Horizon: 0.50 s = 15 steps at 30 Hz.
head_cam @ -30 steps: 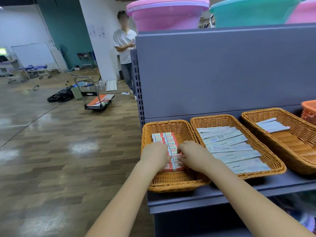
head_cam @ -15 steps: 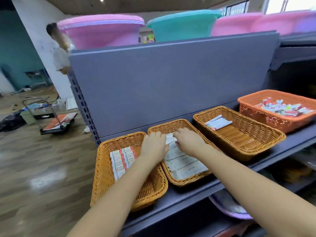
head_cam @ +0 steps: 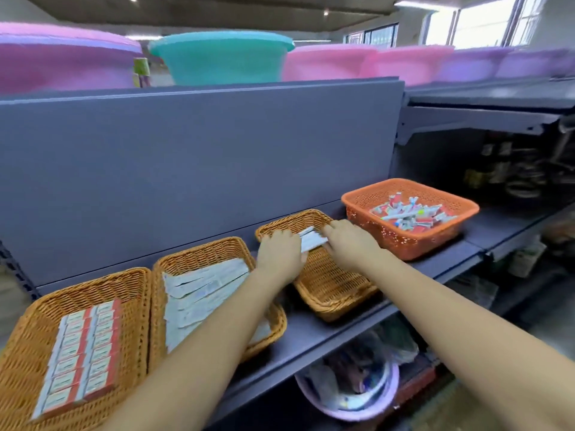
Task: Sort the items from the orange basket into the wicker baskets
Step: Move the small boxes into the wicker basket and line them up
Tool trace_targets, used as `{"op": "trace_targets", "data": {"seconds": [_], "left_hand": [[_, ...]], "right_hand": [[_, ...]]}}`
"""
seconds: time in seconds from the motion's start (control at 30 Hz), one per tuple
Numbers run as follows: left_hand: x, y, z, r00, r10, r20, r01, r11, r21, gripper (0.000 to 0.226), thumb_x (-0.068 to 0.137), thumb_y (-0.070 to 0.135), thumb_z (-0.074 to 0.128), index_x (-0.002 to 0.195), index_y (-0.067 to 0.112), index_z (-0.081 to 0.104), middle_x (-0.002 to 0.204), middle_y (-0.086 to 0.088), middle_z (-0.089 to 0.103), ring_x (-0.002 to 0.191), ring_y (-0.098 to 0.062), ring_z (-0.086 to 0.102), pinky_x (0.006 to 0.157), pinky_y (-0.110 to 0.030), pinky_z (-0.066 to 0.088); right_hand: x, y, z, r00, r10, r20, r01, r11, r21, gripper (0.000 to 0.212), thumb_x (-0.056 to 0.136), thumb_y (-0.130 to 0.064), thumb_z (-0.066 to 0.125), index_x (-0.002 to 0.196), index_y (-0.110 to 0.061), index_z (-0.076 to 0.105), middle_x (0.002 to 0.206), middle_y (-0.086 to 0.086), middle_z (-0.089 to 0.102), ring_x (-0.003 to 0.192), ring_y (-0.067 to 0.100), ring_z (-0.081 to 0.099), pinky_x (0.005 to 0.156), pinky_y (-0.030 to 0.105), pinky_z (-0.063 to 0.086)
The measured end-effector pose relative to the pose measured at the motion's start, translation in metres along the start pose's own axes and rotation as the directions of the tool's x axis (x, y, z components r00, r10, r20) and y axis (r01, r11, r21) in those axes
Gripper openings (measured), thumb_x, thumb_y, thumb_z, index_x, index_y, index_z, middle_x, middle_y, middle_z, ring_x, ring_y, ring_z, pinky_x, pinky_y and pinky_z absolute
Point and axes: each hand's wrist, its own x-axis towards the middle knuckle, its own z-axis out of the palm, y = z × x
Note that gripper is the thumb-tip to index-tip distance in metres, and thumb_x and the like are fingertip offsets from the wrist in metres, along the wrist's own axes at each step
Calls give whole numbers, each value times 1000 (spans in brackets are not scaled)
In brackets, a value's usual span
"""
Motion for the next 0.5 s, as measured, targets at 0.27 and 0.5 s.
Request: {"op": "trace_targets", "data": {"seconds": [0.27, 0.5], "left_hand": [[66, 67, -3, 994, 102, -25, -103, 994, -26, 40, 97, 39, 40, 121, 10, 54, 125, -9, 55, 118, -28, 49, 92, -39, 39], [133, 101, 3, 982, 181, -44, -184, 980, -77, 41, 97, 39, 38, 124, 12, 52, 128, -9, 53, 120, -28, 46, 94, -40, 37]], "right_hand": [[11, 80, 8, 991, 130, 8, -131, 989, 68, 29, 96, -22, 41, 118, -6, 53, 122, 13, 53, 116, 29, 46, 93, 38, 38], [26, 147, 9, 966, 257, 26, -258, 963, 75, 32, 97, -23, 40, 122, -6, 51, 126, 13, 51, 117, 30, 46, 95, 41, 41]]}}
